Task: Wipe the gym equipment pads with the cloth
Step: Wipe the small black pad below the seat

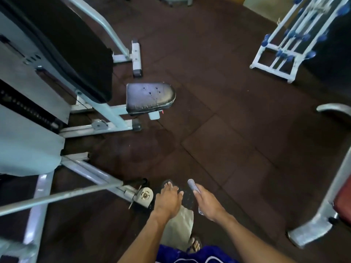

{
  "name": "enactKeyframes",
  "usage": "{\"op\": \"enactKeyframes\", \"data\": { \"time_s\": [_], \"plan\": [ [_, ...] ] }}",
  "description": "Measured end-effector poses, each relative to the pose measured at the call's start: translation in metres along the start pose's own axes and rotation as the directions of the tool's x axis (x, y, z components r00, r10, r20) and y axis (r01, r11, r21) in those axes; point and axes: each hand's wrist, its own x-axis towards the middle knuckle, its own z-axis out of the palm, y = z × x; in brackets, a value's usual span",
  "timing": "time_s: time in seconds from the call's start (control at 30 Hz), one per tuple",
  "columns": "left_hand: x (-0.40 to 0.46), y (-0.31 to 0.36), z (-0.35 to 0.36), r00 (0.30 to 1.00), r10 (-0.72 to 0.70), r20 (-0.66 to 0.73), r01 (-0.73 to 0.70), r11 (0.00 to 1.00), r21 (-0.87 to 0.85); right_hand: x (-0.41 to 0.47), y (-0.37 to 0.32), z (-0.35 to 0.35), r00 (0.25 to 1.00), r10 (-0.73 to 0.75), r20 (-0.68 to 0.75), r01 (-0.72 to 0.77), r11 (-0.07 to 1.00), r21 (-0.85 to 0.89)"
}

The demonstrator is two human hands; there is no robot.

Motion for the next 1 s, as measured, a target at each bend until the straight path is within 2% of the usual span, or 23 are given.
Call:
{"op": "enactKeyframes", "data": {
  "time_s": [0.33,0.6,0.83,0.9,1.0],
  "plan": [
    [0.142,-0.037,-0.148,0.995,-0.033,-0.089,0.033,0.999,0.001,0.172,-0.101,-0.084,0.999,-0.011,-0.038,0.014,0.997,0.081],
    [0.261,-0.070,-0.241,0.978,-0.105,-0.182,0.096,0.994,-0.059,0.321,-0.171,-0.124,0.997,-0.049,0.051,0.048,0.999,0.018],
    [0.388,-0.104,-0.292,0.938,-0.192,-0.289,0.152,0.976,-0.155,0.463,-0.212,-0.154,0.980,-0.175,0.098,0.176,0.984,0.003],
    [0.427,-0.121,-0.299,0.922,-0.188,-0.339,0.135,0.975,-0.174,0.507,-0.215,-0.156,0.978,-0.194,0.076,0.194,0.981,0.009],
    [0.484,-0.150,-0.309,0.892,-0.167,-0.419,0.097,0.978,-0.184,0.572,-0.216,-0.156,0.981,-0.190,-0.034,0.187,0.980,-0.068]
  ]
}}
